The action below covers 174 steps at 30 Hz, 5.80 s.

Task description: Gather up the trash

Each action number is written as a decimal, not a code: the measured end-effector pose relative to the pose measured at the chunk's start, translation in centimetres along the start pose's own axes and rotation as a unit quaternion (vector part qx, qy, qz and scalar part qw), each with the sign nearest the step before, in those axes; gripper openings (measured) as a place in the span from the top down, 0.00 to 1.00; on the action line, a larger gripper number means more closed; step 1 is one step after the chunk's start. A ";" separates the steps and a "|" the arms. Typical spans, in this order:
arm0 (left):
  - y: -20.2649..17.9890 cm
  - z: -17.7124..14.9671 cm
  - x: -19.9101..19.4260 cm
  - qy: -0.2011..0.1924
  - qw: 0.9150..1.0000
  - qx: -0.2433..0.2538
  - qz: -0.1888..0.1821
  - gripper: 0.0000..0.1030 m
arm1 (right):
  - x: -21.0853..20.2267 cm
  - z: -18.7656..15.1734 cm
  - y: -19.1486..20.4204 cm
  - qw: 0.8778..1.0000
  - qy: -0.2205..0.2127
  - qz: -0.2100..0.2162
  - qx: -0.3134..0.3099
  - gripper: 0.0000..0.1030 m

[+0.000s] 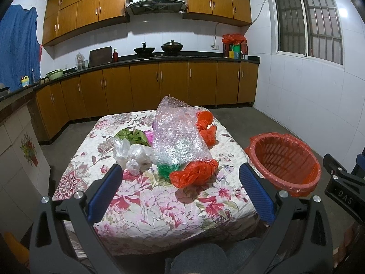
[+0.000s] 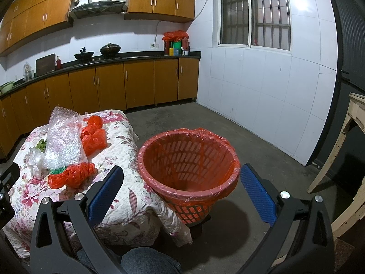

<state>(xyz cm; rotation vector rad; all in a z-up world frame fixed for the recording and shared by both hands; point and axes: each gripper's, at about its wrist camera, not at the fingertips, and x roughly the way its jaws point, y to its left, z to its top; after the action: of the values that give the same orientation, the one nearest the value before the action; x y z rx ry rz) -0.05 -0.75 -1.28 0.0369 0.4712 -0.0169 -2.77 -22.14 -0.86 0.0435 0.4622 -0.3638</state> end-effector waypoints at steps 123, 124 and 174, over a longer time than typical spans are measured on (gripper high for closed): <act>10.9 -1.5 23.5 0.148 0.987 -0.054 0.032 0.75 | 15.5 3.9 14.1 0.957 0.100 0.271 -0.028 0.96; 10.9 -1.5 23.2 0.144 0.988 -0.053 0.027 0.77 | 15.4 4.0 13.9 0.957 0.099 0.271 -0.027 0.96; -12.7 5.0 17.0 0.068 0.962 0.038 -0.262 0.83 | 15.7 2.6 -8.7 0.990 0.063 0.067 0.103 0.96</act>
<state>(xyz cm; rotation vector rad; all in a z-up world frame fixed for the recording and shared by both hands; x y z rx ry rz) 17.06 -13.73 -4.96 -0.0132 0.6080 -0.5552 8.35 -35.79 -5.16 0.2986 0.5429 -0.2754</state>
